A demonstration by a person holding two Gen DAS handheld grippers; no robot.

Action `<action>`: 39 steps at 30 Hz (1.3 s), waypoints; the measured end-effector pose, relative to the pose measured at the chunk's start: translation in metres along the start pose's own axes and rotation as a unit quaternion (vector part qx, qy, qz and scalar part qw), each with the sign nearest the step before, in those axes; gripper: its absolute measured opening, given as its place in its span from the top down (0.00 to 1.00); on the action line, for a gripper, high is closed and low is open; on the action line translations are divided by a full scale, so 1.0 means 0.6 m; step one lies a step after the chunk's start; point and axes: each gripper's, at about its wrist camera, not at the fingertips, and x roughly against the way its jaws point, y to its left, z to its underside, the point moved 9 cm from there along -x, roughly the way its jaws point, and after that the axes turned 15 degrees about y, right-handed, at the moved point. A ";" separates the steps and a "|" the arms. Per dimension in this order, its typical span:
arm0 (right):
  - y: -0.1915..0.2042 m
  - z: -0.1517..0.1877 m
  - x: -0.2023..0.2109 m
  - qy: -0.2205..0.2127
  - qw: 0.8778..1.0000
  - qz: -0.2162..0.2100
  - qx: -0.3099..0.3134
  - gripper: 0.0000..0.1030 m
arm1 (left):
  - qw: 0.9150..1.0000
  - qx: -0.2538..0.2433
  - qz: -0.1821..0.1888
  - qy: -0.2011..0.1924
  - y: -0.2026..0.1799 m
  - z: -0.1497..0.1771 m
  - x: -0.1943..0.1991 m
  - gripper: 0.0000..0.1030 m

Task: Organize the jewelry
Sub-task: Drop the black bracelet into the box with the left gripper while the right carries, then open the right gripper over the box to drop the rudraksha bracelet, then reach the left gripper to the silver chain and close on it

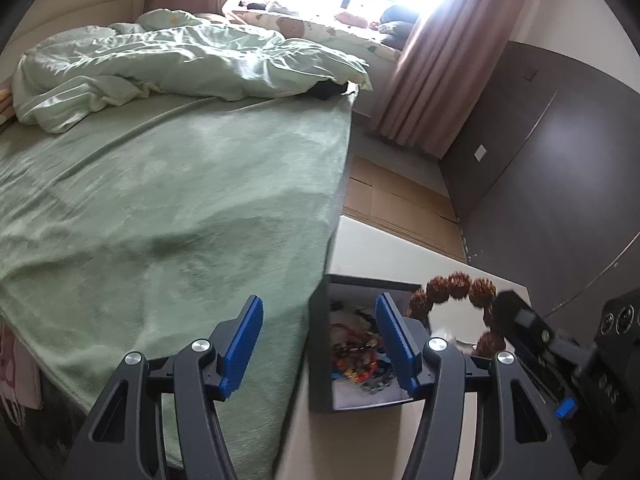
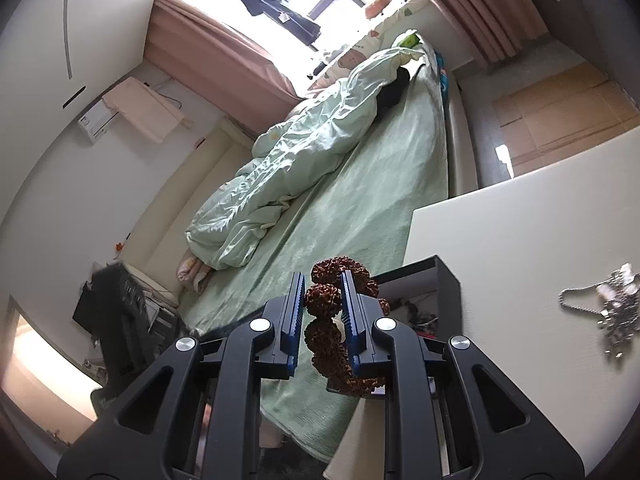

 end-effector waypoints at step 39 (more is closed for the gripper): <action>-0.220 0.014 0.216 -0.028 0.982 0.173 -0.077 0.17 | 0.995 -0.088 0.050 0.020 -0.202 0.055 -0.033 0.42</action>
